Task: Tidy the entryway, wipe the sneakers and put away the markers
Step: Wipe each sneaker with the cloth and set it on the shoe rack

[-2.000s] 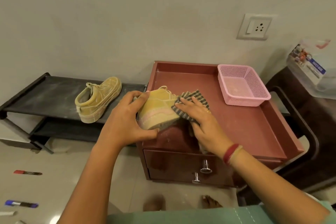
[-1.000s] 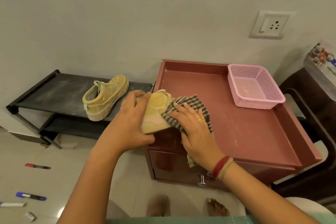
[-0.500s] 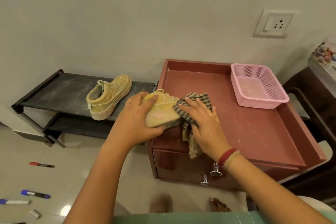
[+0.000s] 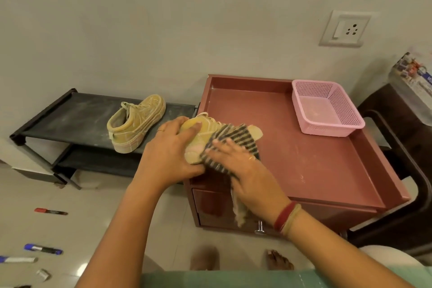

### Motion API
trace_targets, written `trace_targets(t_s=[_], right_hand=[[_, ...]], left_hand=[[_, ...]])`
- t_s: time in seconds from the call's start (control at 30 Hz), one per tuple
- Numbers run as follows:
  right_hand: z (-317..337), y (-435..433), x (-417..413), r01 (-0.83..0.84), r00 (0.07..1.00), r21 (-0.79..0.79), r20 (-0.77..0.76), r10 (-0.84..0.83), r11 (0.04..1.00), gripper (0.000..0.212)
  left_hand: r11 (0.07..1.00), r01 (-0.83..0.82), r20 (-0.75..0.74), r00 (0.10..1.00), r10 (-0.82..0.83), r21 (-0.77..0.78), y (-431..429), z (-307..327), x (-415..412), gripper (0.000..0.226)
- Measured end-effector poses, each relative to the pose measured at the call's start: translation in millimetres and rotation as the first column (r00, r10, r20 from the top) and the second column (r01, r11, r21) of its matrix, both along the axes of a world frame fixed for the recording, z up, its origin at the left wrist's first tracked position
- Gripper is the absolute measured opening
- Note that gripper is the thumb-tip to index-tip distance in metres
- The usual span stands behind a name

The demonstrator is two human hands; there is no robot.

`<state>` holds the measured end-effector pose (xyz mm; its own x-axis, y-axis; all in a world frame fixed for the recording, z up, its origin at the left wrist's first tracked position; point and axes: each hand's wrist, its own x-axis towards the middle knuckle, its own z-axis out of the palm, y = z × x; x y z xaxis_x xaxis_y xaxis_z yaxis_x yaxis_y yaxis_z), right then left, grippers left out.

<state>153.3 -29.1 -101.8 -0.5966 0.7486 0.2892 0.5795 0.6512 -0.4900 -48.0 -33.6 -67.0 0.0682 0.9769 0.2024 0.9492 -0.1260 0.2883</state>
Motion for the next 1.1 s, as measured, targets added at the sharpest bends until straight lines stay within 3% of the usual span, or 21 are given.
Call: trace_targets(t_s=[0.1,0.17,0.27,0.33,0.4,0.57,0.7,0.83,1.0,1.1], right_hand=[[0.8,25.8,16.6,0.223,0.975,0.002,-0.025,-0.222,0.975,0.063],[-1.8,18.2,10.8,0.210,0.976,-0.018,-0.051,-0.211,0.977,0.063],[-12.1,-1.1,6.4,0.068,0.997,0.065,0.029,-0.070,0.996,0.065],[-10.5,19.3,19.4,0.174,0.984,0.069,0.022,-0.176,0.982,0.070],[-5.4,31.1,25.1,0.286,0.957,-0.029,-0.031,-0.287,0.958,0.069],[-15.0,7.8,16.4,0.048,0.995,-0.034,-0.080,-0.051,0.998,0.073],[-6.9,46.5,26.1,0.279,0.916,-0.224,-0.229,-0.329,0.934,0.072],[-11.4,23.4,21.0,0.079,0.977,-0.177,-0.181,-0.111,0.981,0.077],[-4.7,67.8,42.5,0.262,0.877,-0.376,-0.291,-0.382,0.889,0.066],[-14.2,48.9,37.1,0.141,0.943,-0.285,-0.253,-0.216,0.948,0.071]], left_hand=[[1.000,-0.012,-0.010,1.000,0.012,0.003,-0.2,0.2,-0.3,0.093],[1.000,0.006,-0.033,0.999,-0.005,0.020,0.9,-1.2,-0.7,0.093],[0.999,0.025,-0.046,0.999,-0.023,0.047,1.0,-4.5,-0.9,0.090],[0.999,0.017,-0.042,0.999,-0.015,0.050,0.0,-4.3,-0.2,0.090],[0.999,0.011,-0.048,0.999,-0.009,0.049,-1.4,-1.2,1.4,0.091],[0.998,0.022,-0.052,0.998,-0.019,0.053,-1.8,-1.7,1.9,0.090],[0.999,0.000,-0.035,0.999,0.001,0.040,-0.7,-0.1,4.7,0.090],[0.998,0.023,-0.041,0.999,-0.021,0.050,1.4,-3.7,2.4,0.088],[0.997,0.034,-0.041,0.999,-0.031,0.065,1.8,-2.2,3.4,0.087],[0.997,0.047,-0.029,0.999,-0.045,0.063,4.7,-4.6,0.5,0.090]])
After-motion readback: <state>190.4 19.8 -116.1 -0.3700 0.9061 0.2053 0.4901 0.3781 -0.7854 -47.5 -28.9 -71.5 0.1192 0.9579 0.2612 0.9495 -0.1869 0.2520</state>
